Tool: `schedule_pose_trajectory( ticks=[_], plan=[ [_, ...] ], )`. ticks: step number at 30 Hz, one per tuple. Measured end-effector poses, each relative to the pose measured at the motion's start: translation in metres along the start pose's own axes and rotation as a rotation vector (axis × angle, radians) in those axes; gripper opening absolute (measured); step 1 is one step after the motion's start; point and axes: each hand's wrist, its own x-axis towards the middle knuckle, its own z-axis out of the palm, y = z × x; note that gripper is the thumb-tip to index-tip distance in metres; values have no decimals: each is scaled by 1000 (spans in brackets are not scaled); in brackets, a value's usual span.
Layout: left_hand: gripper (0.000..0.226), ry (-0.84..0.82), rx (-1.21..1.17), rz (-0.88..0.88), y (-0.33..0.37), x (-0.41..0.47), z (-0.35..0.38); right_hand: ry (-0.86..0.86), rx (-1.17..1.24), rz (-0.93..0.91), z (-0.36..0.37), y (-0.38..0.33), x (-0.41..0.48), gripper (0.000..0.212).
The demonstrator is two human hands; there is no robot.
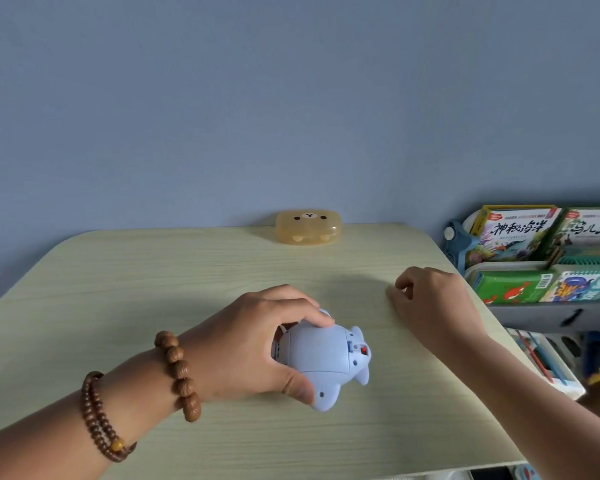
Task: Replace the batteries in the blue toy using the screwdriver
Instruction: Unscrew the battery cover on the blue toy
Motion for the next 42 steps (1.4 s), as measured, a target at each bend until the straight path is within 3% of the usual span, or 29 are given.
schedule_pose_trajectory(
  ticks=[4,7,8,10,12,22,33,42],
  plan=[
    [73,-8,10,-9,2,0,0,1,-15,-6,-4,-3,-4,26],
    [73,-5,11,-9,3,-2,-1,79,59,-179,-22,-14,-26,42],
    [73,-4,21,-8,4,-2,-2,14,182,-269,-32,-19,-36,46],
    [73,-9,31,-6,4,-1,-3,-309,479,-346,-47,-31,-54,57],
    [74,-15,43,-12,6,-1,-3,-505,532,-390,-50,-35,-67,67],
    [73,-29,130,-94,27,-1,1,-442,512,-332,-46,-36,-77,61],
    [40,209,67,-331,56,1,23,-446,436,-477,-53,-44,-78,63],
    [50,154,14,-536,75,19,30,-386,396,-503,-55,-51,-80,41]
  ],
)
